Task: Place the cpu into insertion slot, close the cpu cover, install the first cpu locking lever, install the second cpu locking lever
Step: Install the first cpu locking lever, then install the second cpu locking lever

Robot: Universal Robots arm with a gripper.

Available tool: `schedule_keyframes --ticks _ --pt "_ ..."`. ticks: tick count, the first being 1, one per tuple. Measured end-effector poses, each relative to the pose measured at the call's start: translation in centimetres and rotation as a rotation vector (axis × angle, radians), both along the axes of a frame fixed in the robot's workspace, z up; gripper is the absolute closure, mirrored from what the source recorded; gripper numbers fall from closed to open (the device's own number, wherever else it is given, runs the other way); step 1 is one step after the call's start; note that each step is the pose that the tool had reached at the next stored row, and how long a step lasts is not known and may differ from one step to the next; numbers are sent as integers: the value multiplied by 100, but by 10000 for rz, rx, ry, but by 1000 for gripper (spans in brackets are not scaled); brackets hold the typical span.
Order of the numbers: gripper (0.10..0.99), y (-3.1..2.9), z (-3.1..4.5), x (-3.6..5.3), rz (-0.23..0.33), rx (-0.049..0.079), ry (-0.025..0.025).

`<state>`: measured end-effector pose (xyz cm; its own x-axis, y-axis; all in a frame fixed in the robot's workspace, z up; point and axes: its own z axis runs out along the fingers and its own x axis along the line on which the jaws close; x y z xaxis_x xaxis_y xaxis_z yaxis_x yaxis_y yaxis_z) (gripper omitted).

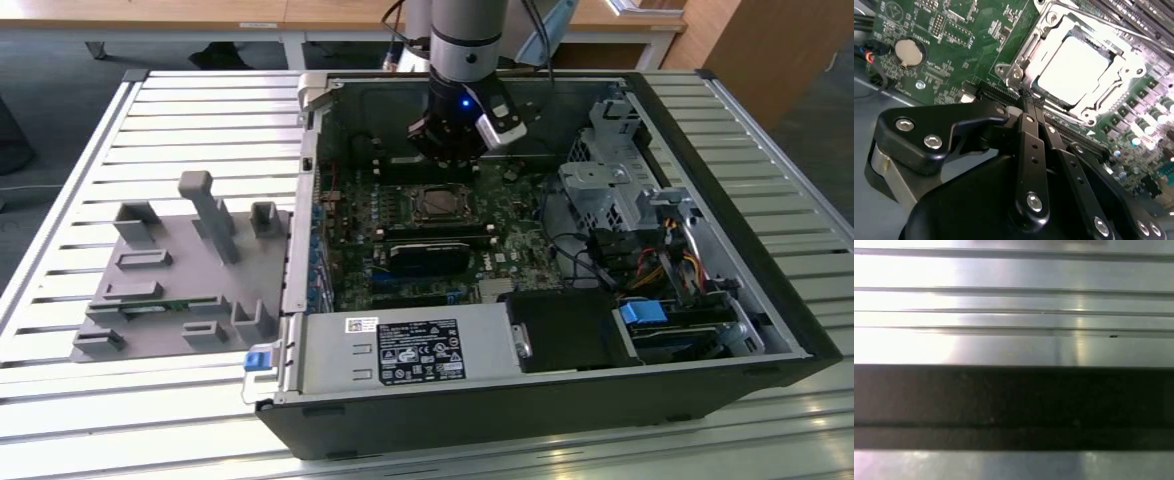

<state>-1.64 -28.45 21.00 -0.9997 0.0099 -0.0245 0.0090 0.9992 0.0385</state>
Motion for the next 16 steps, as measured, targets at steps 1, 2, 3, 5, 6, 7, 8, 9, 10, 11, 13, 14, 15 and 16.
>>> schedule_keyframes --ticks 1,2,3,5,6,7,8,9,10,11,13,14,15,16 --pt "973 0 0 0 0 2 -1" --pt "973 -1 0 0 1 3 -2" --pt "973 -6 2 0 2 -1 1" --pt "973 -17 1 0 0 0 0" --pt "973 -23 1 0 0 0 0" --pt "973 -30 1 0 0 0 0" --pt "973 -35 1 0 0 0 0" --pt "973 -39 1 0 0 0 0" --pt "973 -43 1 0 0 0 0" --pt "973 -47 1 0 0 1 0" --pt "973 -53 1 0 0 -1 1" --pt "973 -57 1 0 1 0 0" --pt "973 -61 1 0 0 -1 0" --pt "973 -66 1 0 1 -1 0"
